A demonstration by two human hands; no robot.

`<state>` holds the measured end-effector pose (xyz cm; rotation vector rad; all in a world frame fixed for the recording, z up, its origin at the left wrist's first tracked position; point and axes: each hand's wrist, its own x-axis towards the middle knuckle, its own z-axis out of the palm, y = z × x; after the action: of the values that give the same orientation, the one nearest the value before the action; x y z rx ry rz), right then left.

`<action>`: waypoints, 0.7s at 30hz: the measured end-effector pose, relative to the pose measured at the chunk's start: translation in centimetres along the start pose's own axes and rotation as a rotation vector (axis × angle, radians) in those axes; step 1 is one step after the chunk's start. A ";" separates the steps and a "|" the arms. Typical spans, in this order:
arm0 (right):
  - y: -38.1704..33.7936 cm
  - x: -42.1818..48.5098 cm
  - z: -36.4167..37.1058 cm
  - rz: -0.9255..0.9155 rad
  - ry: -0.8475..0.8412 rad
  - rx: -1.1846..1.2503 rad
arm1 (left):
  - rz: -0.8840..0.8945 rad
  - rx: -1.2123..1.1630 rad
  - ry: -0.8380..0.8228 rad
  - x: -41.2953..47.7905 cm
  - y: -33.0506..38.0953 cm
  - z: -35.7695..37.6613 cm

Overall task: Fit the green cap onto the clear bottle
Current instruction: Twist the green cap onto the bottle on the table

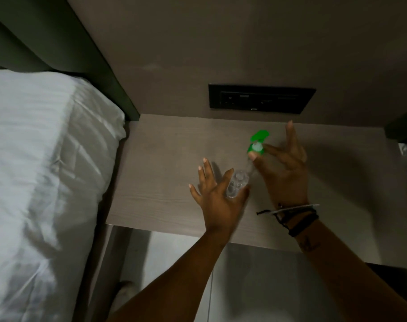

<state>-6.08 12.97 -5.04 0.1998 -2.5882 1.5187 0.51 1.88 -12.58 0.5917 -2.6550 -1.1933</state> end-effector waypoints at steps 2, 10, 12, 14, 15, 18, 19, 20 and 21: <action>0.4 -0.9 0.6 -0.101 -0.121 -0.130 | 0.015 0.030 0.008 0.2 -0.4 -0.4; 1.6 -1.2 1.8 -0.043 -0.290 -0.296 | 0.020 -0.017 0.024 0.2 -1.0 -0.5; 1.8 -0.4 1.5 -0.033 -0.415 -0.267 | 0.014 -0.032 0.026 0.3 -0.8 -0.4; 1.8 0.3 1.4 -0.088 -0.498 -0.245 | 0.001 -0.012 0.026 0.5 -0.7 -0.4; 1.8 0.6 1.4 -0.123 -0.495 -0.240 | -0.006 0.000 0.026 0.6 -0.8 -0.3; 1.6 1.2 1.7 -0.121 -0.419 -0.241 | -0.001 0.022 0.032 0.8 -0.8 -0.3; 1.6 1.1 1.9 -0.108 -0.395 -0.266 | 0.006 0.029 0.031 0.8 -0.9 -0.4; 1.7 0.8 2.2 -0.083 -0.383 -0.295 | 0.011 0.032 0.030 0.7 -1.1 -0.4; 1.7 0.5 2.4 -0.049 -0.395 -0.313 | 0.012 0.030 0.030 0.7 -1.2 -0.4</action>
<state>-7.00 11.71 -7.58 0.5741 -3.0504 1.1277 0.38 0.60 -13.26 0.5929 -2.6520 -1.1336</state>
